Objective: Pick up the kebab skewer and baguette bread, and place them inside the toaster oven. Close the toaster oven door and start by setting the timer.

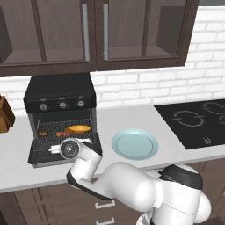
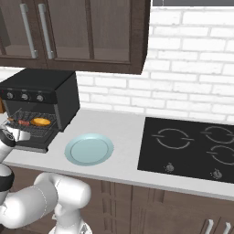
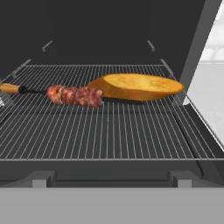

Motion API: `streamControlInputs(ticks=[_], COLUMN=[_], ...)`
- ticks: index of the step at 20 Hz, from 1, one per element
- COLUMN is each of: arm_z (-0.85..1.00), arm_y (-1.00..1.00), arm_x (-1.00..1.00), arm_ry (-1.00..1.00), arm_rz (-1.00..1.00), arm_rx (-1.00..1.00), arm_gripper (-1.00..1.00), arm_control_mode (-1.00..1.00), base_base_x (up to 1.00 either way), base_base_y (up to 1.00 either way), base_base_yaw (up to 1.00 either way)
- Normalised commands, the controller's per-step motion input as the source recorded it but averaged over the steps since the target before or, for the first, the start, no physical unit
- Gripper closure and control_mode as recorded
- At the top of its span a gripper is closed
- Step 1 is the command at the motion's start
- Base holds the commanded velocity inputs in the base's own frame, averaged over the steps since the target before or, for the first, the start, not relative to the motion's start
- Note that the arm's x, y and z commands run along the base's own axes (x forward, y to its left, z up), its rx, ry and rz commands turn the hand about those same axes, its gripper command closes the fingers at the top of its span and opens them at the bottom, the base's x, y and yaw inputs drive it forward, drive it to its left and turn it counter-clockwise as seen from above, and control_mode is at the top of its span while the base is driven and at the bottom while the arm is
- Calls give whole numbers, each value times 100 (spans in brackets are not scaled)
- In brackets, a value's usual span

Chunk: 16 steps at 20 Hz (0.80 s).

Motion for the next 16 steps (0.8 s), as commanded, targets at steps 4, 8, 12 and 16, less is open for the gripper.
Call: streamControlInputs(ticks=[4, 8, 12, 16], arm_z=[-6, -22, -23, -5], arm_y=[2, 0, 0, 0], arm_x=[0, 0, 1, 13], arm_ry=[-6, -2, -2, -3], arm_rz=[9, 3, 1, 1], arm_rx=[-1, 0, 0, 0], arm_gripper=[-100, -100, -100, -100], arm_control_mode=[-100, -100, -100, -100], base_base_x=[0, 0, 0, 0], base_base_y=[0, 0, 0, 0], base_base_yaw=[0, 0, 0, 0])
